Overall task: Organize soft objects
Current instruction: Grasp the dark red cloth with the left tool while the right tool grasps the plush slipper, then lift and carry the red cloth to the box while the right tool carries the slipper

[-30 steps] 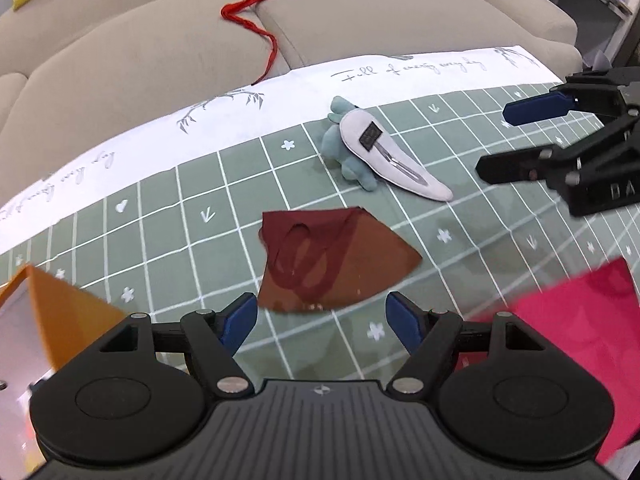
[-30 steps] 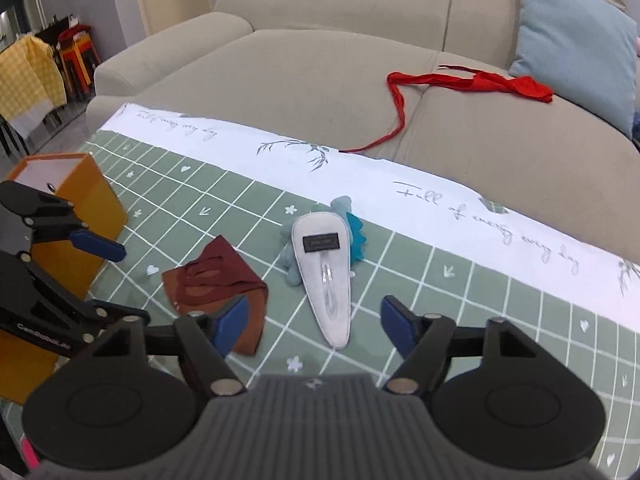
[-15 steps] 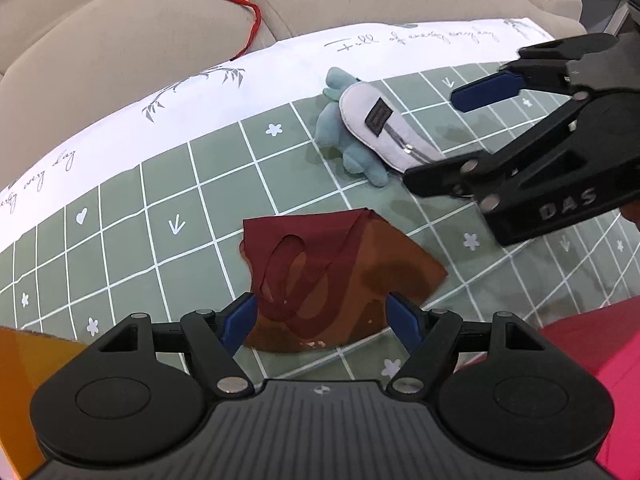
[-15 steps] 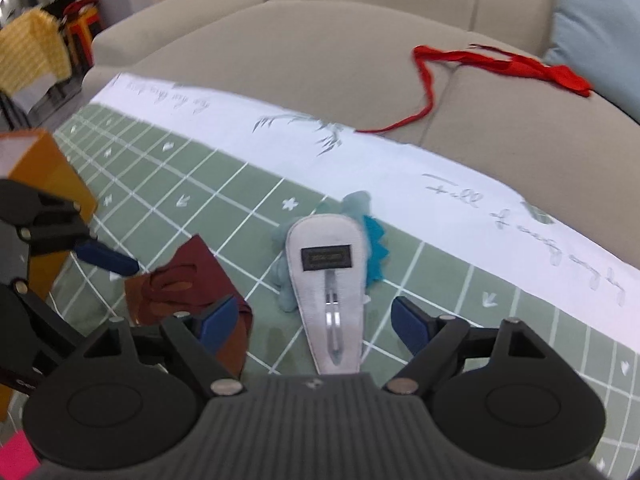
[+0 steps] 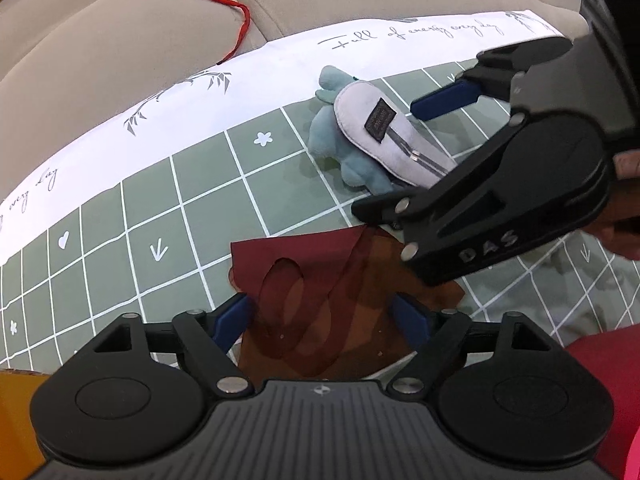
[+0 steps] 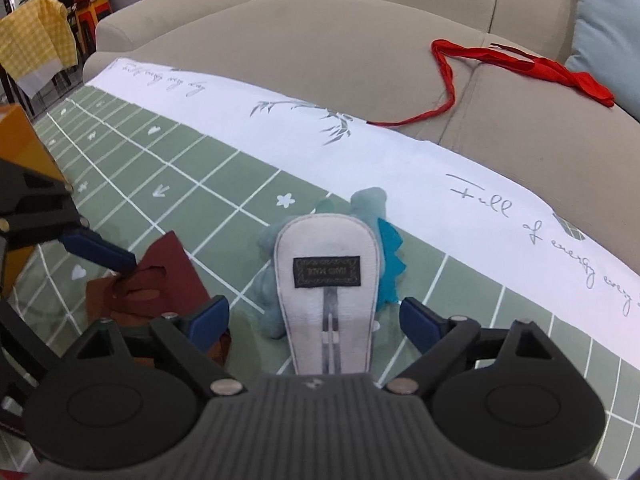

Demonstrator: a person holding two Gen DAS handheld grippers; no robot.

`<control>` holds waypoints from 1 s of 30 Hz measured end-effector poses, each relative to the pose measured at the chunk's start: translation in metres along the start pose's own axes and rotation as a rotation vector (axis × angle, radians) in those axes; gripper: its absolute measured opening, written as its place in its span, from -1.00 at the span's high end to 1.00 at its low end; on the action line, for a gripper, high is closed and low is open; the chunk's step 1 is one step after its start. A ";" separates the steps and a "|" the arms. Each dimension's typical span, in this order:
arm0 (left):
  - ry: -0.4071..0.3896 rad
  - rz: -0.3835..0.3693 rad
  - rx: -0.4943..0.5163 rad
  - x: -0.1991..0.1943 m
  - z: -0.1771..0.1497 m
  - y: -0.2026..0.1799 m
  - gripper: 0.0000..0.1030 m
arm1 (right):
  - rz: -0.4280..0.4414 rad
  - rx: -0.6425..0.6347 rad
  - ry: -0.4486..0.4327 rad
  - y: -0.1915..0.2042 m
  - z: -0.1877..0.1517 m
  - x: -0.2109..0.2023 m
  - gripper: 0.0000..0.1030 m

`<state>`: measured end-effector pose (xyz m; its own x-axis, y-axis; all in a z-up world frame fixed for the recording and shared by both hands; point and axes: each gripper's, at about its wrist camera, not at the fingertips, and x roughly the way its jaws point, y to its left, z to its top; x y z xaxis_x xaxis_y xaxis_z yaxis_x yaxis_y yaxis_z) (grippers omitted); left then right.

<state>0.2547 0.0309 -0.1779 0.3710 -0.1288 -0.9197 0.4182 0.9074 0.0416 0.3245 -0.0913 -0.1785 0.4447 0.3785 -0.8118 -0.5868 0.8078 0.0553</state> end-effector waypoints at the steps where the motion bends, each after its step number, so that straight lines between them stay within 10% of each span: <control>1: -0.001 0.002 -0.005 0.001 0.000 0.000 -0.97 | -0.003 -0.008 0.002 0.001 0.000 0.003 -0.73; 11: -0.009 0.023 -0.049 0.007 -0.002 0.004 -1.00 | -0.007 -0.048 -0.006 0.005 -0.004 0.004 0.15; 20: -0.043 -0.006 -0.059 0.002 -0.009 0.002 -1.00 | -0.007 -0.064 0.039 0.004 -0.011 -0.008 0.32; 27: -0.038 -0.060 -0.026 -0.011 -0.014 -0.016 0.81 | -0.032 -0.036 0.070 -0.005 -0.021 -0.018 0.32; 30: -0.037 -0.049 -0.027 -0.012 -0.015 -0.017 0.81 | -0.037 -0.031 0.077 -0.005 -0.025 -0.023 0.32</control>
<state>0.2306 0.0229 -0.1736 0.3811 -0.1872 -0.9054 0.4140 0.9102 -0.0139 0.2999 -0.1151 -0.1744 0.4139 0.3116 -0.8553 -0.5922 0.8058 0.0070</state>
